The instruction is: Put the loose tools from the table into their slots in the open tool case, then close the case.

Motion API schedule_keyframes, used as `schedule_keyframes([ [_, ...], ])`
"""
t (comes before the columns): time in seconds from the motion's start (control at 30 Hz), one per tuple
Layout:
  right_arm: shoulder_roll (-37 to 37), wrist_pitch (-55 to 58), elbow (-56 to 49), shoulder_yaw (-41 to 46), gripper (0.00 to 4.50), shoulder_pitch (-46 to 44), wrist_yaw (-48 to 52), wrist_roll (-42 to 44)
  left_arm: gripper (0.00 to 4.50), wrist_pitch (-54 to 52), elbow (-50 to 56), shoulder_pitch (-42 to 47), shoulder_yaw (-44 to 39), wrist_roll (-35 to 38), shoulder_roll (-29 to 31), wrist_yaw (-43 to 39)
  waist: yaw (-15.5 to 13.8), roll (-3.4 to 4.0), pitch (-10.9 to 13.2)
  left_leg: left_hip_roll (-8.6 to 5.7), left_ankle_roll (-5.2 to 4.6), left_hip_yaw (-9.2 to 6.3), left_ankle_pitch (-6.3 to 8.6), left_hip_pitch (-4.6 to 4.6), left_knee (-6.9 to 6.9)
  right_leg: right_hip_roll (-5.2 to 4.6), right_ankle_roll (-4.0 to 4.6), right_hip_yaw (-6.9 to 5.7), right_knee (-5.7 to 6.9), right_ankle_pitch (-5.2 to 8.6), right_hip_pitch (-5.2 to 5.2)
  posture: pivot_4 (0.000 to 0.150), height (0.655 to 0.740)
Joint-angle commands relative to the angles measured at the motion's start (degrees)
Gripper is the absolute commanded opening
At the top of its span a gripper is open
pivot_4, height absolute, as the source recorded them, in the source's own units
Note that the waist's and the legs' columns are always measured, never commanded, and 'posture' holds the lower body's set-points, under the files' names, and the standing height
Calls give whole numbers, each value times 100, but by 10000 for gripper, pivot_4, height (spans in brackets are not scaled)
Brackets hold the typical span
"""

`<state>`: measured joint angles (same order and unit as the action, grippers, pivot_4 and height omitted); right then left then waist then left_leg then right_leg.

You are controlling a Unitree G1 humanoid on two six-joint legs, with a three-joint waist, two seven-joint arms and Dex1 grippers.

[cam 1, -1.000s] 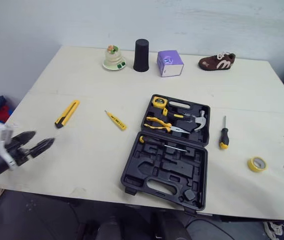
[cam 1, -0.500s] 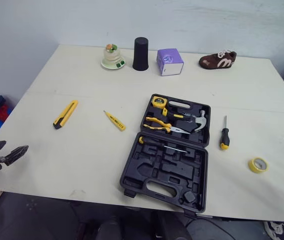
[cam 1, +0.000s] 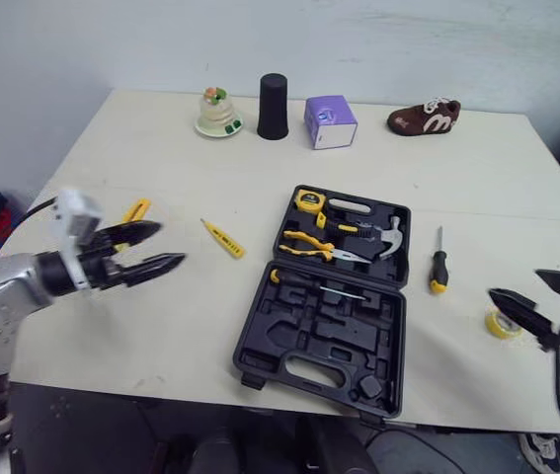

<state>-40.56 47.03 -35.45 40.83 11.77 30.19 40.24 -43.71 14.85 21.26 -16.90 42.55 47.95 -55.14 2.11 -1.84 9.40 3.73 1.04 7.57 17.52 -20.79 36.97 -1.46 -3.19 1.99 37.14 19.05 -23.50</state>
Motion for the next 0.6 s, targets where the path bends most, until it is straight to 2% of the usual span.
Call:
schedule_keyframes([
  [0.03, 386, 532, -537, -425, 45000, -388, -1201, -55, 44786, -182, 470, 590, 328, 459, -85, -145, -1, 0, 0, -2, -1, 0, -1, 0, 1, 0, -1, 1, 0, -1, 0, 1500, 7383],
  [0.23, 1454, 975, -434, -1503, 45000, -1127, -2821, -684, 44786, -161, 496, 1607, 1071, 530, -514, -255, 3, 1, 1, -7, -2, 2, -9, -2, 13, 2, -5, 6, 14, -3, -3, 1500, 7383],
  [0.33, 1914, 1095, -103, -1655, 45000, -1433, -3442, -1051, 44786, -18, 398, 1808, 1283, 403, -629, -387, 17, 2, 1, -9, -1, 7, -11, -7, 15, 3, -7, 11, 23, -2, -14, 1500, 7383],
  [0.43, 1995, 1284, 311, -1798, 45000, -1746, -3730, -1369, 44786, 51, 319, 1940, 1371, 348, -626, -497, 42, 3, 2, -8, 1, 8, -17, -24, 17, 5, -7, 12, 28, 1, -33, 1500, 7383],
  [0.6, 1836, 1660, 896, -1887, 45000, -2493, -3577, -1416, 44786, 122, 264, 2044, 1450, 279, -662, -534, 113, 11, 7, -9, -3, 14, -26, -28, 22, 4, -8, 17, 33, 1, -37, 1500, 7383],
])
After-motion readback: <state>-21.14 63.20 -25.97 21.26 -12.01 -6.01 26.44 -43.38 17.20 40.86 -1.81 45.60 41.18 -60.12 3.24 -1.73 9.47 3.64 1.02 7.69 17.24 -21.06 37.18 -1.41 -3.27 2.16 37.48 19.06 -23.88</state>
